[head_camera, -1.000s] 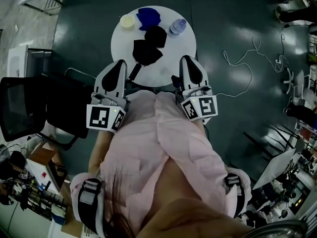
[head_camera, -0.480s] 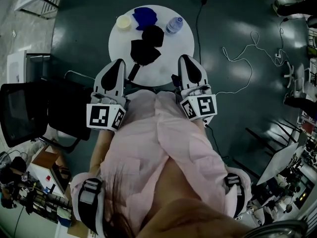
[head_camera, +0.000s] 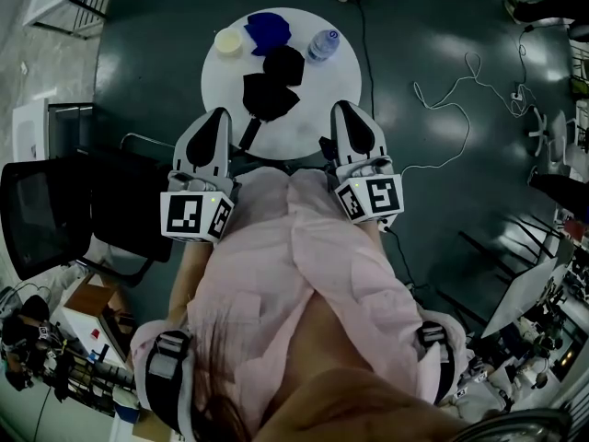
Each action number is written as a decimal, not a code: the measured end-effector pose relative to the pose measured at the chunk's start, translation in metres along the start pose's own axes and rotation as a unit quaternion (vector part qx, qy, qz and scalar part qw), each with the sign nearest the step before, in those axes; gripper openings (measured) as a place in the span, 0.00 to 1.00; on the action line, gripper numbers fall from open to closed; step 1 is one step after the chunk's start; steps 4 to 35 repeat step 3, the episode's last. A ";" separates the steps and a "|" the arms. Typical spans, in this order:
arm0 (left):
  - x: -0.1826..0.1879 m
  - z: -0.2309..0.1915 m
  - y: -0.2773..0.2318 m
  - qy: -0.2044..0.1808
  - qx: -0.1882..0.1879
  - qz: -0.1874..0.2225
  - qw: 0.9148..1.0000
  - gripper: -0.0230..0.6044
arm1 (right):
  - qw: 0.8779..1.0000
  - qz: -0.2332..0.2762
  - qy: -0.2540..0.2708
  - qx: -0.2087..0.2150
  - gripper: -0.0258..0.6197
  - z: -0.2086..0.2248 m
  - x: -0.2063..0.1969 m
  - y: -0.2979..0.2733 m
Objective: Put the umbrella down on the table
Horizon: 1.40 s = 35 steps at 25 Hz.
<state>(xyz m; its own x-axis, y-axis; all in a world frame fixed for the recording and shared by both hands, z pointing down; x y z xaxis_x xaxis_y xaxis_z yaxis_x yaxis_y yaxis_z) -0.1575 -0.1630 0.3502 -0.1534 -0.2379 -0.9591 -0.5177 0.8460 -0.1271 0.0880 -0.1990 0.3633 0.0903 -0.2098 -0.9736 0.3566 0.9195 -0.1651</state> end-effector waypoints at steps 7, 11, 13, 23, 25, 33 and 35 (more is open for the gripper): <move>-0.003 -0.002 0.000 -0.001 -0.002 -0.002 1.000 0.07 | 1.000 -0.001 0.000 -0.002 0.09 -0.001 -0.002 0.000; -0.003 -0.002 0.000 -0.001 -0.002 -0.002 1.000 0.07 | 1.000 -0.001 0.000 -0.002 0.09 -0.001 -0.002 0.000; -0.003 -0.002 0.000 -0.001 -0.002 -0.002 1.000 0.07 | 1.000 -0.001 0.000 -0.002 0.09 -0.001 -0.002 0.000; -0.003 -0.002 0.000 -0.001 -0.002 -0.002 1.000 0.07 | 1.000 -0.001 0.000 -0.002 0.09 -0.001 -0.002 0.000; -0.003 -0.002 0.000 -0.001 -0.002 -0.002 1.000 0.07 | 1.000 -0.001 0.000 -0.002 0.09 -0.001 -0.002 0.000; -0.003 -0.002 0.000 -0.001 -0.002 -0.002 1.000 0.07 | 1.000 -0.001 0.000 -0.002 0.09 -0.001 -0.002 0.000; -0.003 -0.002 0.000 -0.001 -0.002 -0.002 1.000 0.07 | 1.000 -0.001 0.000 -0.002 0.09 -0.001 -0.002 0.000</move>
Point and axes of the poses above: the fingertips, and each gripper's own axes: y backward along the fingers, z to its right, x out of its top, the point moved 6 cm from there along y, backward along the fingers, and after that the axes turned 12 degrees about -x, right-handed, at the moved point
